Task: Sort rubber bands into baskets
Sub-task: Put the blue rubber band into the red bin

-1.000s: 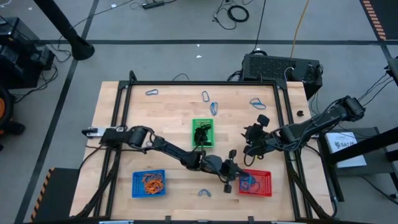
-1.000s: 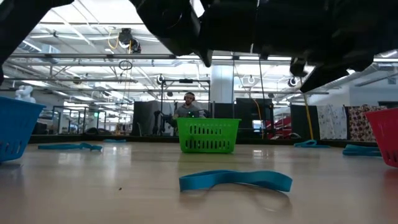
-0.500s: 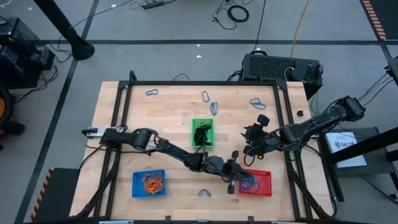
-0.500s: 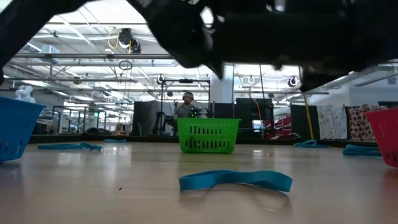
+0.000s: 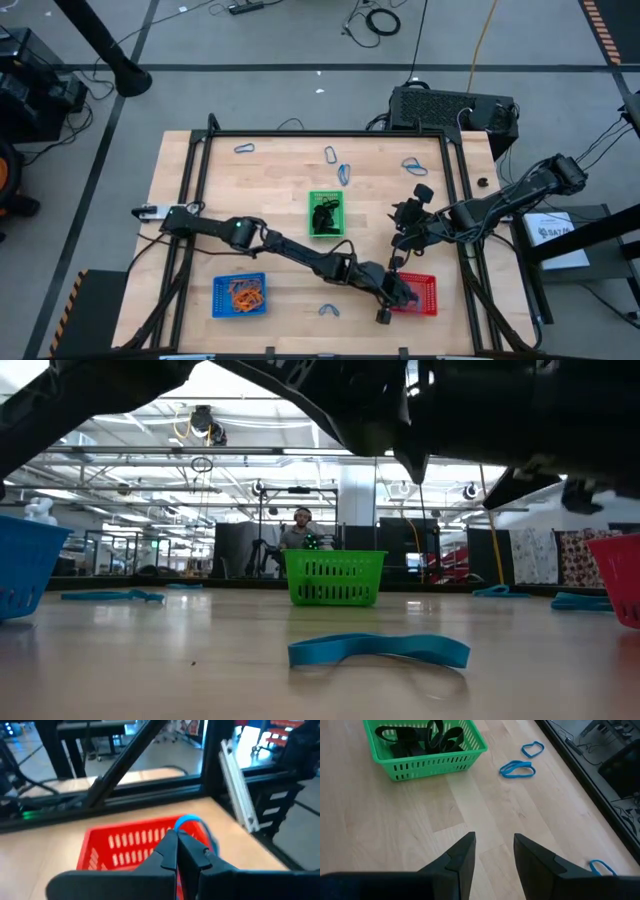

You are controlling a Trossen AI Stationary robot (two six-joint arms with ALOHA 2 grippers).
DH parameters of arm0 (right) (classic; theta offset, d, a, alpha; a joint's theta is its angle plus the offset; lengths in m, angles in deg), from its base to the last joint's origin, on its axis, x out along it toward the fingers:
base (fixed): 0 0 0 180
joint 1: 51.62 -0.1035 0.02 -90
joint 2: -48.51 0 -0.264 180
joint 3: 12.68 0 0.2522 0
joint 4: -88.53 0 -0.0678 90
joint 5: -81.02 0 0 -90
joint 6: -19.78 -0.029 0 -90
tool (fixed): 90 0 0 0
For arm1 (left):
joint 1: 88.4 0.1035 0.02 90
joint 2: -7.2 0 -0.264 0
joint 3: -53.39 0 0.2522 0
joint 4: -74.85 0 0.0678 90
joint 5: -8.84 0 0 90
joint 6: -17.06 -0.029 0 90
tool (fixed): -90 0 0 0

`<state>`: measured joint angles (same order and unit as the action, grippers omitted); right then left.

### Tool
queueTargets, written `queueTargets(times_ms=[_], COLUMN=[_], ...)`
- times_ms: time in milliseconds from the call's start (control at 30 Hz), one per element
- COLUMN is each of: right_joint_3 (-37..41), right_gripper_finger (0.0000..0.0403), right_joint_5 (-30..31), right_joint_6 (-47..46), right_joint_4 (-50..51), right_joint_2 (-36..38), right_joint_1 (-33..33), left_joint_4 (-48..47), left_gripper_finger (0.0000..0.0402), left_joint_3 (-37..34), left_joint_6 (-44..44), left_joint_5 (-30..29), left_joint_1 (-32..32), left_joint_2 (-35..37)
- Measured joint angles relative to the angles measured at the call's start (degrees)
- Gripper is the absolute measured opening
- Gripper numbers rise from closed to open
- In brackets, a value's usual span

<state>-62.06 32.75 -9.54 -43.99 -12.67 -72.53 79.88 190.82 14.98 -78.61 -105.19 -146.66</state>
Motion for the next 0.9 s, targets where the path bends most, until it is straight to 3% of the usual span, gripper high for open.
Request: queueTargets(times_ms=[300,700,900], right_joint_3=[-0.02,-0.02,-0.01], right_gripper_finger=[0.0128,0.0128,0.0128], right_joint_5=[-0.04,-0.04,0.0], right_joint_6=[-0.22,-0.25,-1.68], right_joint_4=[0.02,-0.02,-0.02], right_joint_2=[0.02,0.02,0.01], right_joint_1=[0.0,0.0,0.0], left_joint_4=[-2.45,-8.22,-14.52], left_gripper_finger=[0.0047,0.0137,0.015], left_joint_3=[-0.04,-0.07,-0.07], left_joint_6=[-0.37,-1.81,-1.4], left_joint_5=[-5.88,-6.57,-6.4], left_joint_1=[0.07,0.43,0.42], left_joint_2=[-0.2,2.44,5.01])
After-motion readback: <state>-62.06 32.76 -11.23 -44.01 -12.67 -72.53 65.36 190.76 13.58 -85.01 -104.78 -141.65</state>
